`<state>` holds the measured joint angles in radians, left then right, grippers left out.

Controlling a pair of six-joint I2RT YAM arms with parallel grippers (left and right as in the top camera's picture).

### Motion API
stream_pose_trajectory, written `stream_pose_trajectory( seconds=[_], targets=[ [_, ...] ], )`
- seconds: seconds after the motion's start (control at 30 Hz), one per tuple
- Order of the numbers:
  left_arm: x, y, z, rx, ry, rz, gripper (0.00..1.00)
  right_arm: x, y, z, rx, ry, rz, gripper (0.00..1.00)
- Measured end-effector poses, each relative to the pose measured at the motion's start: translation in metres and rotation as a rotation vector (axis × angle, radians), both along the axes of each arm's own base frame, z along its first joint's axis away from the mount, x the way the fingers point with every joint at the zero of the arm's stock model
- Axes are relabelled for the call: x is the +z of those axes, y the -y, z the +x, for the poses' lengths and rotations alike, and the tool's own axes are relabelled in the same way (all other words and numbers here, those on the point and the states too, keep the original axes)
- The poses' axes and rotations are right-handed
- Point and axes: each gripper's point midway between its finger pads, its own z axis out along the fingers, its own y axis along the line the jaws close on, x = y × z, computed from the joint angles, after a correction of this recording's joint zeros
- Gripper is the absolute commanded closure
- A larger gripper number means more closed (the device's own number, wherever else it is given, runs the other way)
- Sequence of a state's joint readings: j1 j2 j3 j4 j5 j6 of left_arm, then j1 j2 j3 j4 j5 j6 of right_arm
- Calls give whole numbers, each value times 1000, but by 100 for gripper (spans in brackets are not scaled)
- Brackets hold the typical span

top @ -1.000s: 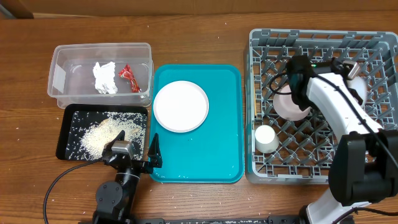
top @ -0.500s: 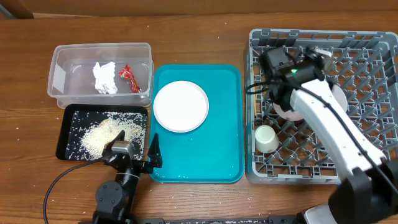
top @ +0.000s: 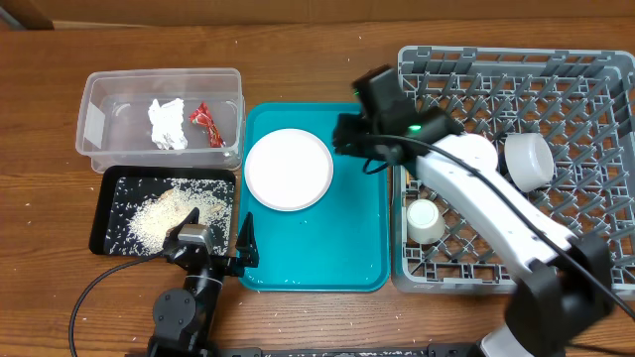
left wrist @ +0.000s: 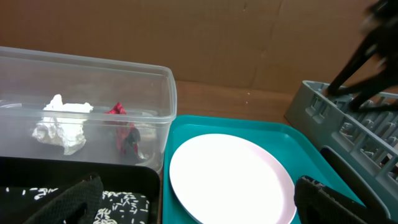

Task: Sort waste into correct bins and load items into the dishwasher
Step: 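Grasp the white plate on the teal tray with the right gripper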

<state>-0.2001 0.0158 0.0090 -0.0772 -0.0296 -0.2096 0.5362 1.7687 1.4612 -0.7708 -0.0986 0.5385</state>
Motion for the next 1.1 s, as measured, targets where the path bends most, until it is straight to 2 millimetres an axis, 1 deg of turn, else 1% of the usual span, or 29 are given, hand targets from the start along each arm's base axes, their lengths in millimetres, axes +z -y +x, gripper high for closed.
stream_pose_trajectory(
  seconds=[0.03, 0.1, 0.2, 0.3, 0.37, 0.4, 0.5, 0.53, 0.57, 0.77, 0.83, 0.9, 0.97, 1.0, 1.03, 1.1],
  targets=[
    [0, 0, 0, 0, 0, 0, 0, -17, -8, -2, 9, -40, 4, 48],
    [0, 0, 0, 0, 0, 0, 0, -43, -15, -4, 7, -98, -2, 48],
    [0, 0, 0, 0, 0, 0, 0, -84, -17, -9, -33, -205, -19, 50],
    [0, 0, 0, 0, 0, 0, 0, -112, -16, -15, -65, -276, -40, 54],
    [0, 0, 0, 0, 0, 0, 0, -125, -16, -19, -78, -311, -49, 63],
    [0, 0, 0, 0, 0, 0, 0, -128, -16, -20, -80, -319, -52, 67],
    [0, 0, 0, 0, 0, 0, 0, -136, -20, -22, -91, -334, -48, 89],
    [0, 0, 0, 0, 0, 0, 0, -137, -21, -23, -92, -335, -45, 93],
    [0, 0, 0, 0, 0, 0, 0, -137, -22, -23, -96, -336, -42, 96],
    [0, 0, 0, 0, 0, 0, 0, -137, -22, -23, -111, -339, -39, 96],
    [0, 0, 0, 0, 0, 0, 0, -134, -19, -21, -115, -330, -43, 96],
    [0, 0, 0, 0, 0, 0, 0, -125, -11, -19, -129, -307, -57, 96],
    [0, 0, 0, 0, 0, 0, 0, -105, 3, -14, -156, -257, -80, 96],
    [0, 0, 0, 0, 0, 0, 0, -88, 13, -11, -176, -217, -96, 96],
    [0, 0, 0, 0, 1, 0, 0, -71, 23, -8, -196, -173, -109, 96],
    [0, 0, 0, 0, 0, 0, 0, -24, 50, -3, -262, -50, -153, 96]
  ],
)
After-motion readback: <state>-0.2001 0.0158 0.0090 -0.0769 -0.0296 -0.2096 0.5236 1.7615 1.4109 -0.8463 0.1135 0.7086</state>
